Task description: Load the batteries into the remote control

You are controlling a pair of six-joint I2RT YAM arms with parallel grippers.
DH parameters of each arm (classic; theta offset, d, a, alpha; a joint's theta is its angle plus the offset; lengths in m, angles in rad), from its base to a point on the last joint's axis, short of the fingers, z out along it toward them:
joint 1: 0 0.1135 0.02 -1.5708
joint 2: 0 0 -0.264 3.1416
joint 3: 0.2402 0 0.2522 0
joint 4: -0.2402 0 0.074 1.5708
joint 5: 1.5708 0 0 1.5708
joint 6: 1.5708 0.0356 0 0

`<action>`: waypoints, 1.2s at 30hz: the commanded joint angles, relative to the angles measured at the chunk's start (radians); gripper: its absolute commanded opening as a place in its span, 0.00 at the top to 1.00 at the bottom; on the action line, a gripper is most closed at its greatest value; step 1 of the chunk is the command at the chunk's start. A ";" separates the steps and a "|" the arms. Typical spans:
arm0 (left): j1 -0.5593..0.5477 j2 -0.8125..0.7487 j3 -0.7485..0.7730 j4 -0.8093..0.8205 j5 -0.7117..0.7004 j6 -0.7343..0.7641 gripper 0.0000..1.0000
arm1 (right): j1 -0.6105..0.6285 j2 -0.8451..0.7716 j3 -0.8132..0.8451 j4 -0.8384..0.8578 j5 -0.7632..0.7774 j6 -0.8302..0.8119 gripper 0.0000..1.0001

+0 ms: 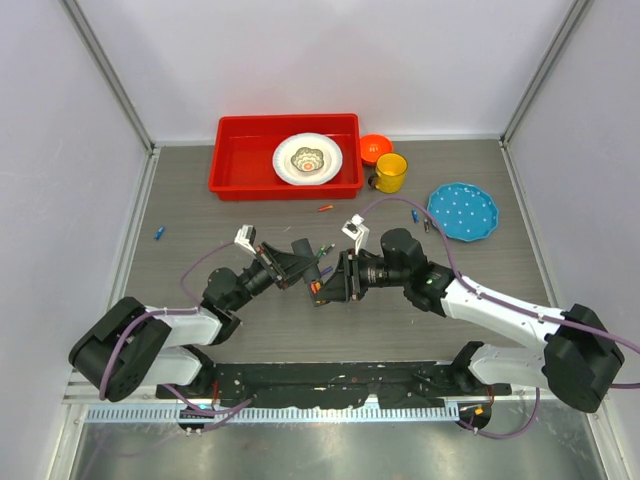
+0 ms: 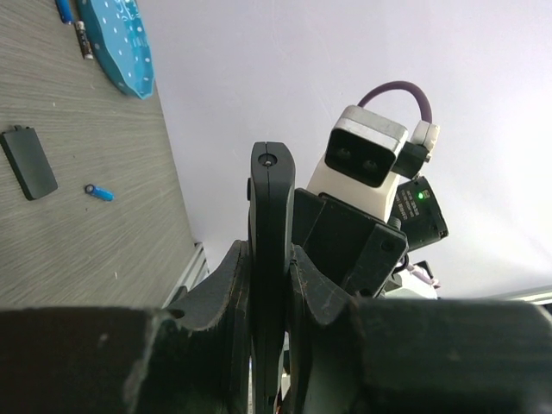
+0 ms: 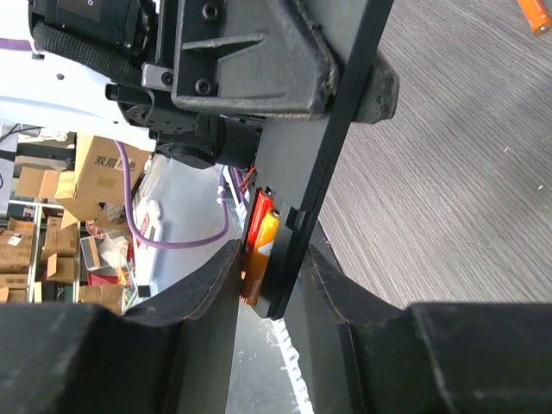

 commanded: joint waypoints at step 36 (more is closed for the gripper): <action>-0.034 -0.017 0.001 0.264 0.023 0.028 1.00 | -0.020 0.029 0.008 0.075 0.020 0.077 0.72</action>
